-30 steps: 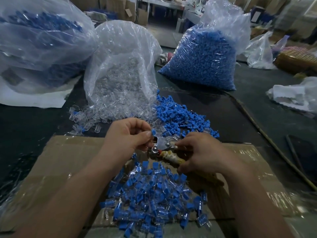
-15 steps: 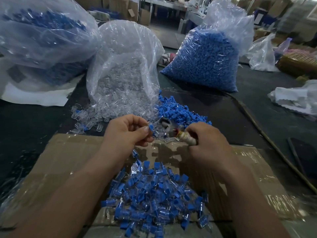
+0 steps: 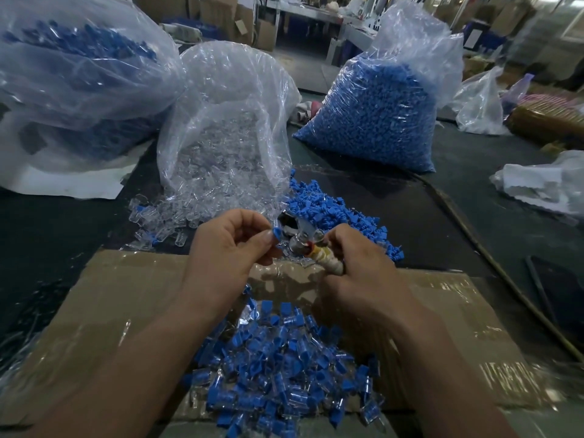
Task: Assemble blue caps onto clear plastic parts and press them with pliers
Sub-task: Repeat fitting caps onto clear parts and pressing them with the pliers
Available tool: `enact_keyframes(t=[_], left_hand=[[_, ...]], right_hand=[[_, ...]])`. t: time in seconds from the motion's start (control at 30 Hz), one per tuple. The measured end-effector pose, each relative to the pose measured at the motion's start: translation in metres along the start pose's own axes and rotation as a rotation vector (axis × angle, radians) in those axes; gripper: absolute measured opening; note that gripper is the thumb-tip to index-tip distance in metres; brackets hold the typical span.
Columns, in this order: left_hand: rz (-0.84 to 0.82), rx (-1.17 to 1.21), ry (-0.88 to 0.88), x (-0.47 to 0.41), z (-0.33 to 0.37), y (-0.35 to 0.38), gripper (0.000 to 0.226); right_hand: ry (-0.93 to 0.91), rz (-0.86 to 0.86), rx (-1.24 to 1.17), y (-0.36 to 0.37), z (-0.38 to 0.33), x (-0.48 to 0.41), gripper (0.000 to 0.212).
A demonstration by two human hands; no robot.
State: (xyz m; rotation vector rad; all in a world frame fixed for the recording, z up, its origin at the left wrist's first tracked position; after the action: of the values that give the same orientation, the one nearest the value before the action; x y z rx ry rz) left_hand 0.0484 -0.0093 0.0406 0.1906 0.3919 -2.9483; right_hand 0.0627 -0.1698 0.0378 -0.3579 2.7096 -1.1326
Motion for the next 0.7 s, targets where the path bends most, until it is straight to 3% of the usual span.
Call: enact_keyframes(t=[0.43,0.7], left_hand=[[-0.006,-0.043,0.002,0.0003,0.0005,0.0009,0.021],[-0.032,-0.095,0.004,-0.0002,-0.0036,0.0039,0.024]], right_hand=[[-0.044,-0.059,0.07,0.0075,-0.0032,0.0003,0.029],[-0.037,-0.093,0.061,0.0074,-0.0019,-0.0006,0.016]])
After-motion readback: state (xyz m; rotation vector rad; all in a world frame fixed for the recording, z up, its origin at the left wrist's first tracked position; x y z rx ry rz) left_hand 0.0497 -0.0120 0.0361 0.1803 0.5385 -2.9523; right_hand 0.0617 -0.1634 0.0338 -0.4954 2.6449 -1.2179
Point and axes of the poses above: each hand's wrist, its own x-axis away from the middle knuckle, its own y-axis out of the palm, z = x × y, the point moved 9 cm from there along -x, towards the middle knuckle, and after that the axes turned 15 degrees about -x, right-handed, at the moved point
